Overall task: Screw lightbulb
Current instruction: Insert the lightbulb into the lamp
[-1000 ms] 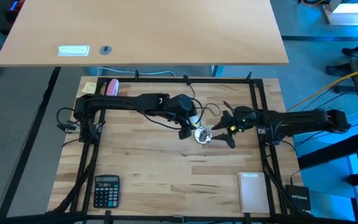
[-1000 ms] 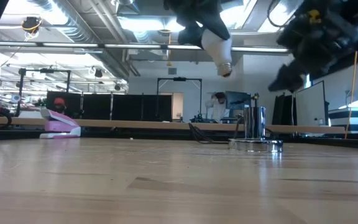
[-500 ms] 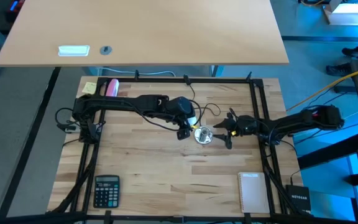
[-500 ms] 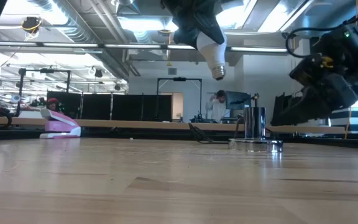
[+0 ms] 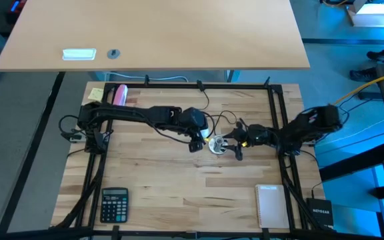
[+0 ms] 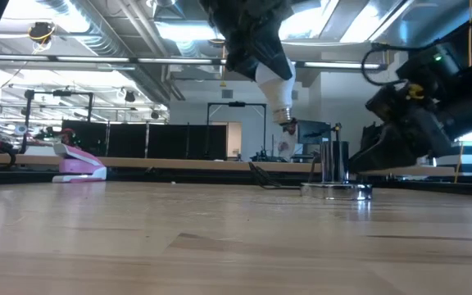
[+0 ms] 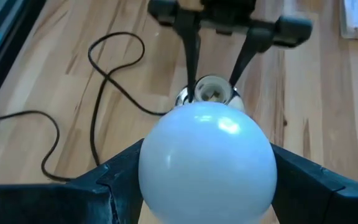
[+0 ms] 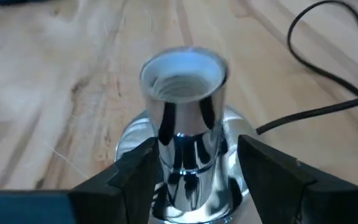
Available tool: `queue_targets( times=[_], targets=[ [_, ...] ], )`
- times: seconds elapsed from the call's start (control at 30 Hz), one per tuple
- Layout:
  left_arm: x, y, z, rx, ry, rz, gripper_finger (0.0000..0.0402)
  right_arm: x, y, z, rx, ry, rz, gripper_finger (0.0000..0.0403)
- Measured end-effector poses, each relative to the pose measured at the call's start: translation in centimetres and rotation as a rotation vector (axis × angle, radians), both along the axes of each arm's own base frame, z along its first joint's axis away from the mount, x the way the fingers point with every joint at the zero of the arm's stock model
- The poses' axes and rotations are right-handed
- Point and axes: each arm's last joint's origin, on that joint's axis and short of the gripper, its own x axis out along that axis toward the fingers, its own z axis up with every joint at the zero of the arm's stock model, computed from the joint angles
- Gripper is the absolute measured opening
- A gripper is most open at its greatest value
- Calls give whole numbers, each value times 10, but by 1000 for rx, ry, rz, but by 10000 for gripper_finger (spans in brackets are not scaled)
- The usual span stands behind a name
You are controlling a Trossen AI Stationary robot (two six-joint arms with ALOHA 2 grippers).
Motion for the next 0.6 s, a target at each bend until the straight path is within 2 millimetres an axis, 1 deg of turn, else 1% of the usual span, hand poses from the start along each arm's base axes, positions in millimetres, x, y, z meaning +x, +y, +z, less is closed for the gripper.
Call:
queue_targets(
  times=[0.1, 0.3, 0.43, 0.53, 0.6],
  targets=[
    [-1, -2, 0, 4, 2, -9, 260, 10, -1, -6, -18, 26, 9, 217],
    [-3, -2, 4, 4, -6, -9, 260, 33, -4, -7, -32, -53, 23, 216],
    [-7, -2, 11, 4, -16, -9, 260, 45, -6, -12, -30, -39, 7, 216],
    [-9, -2, 15, 4, -30, -9, 260, 52, -7, -13, -7, -45, 1, 216],
    [-11, -2, 17, 4, -28, -10, 260, 53, -6, -14, 1, -41, 16, 212]
  ],
)
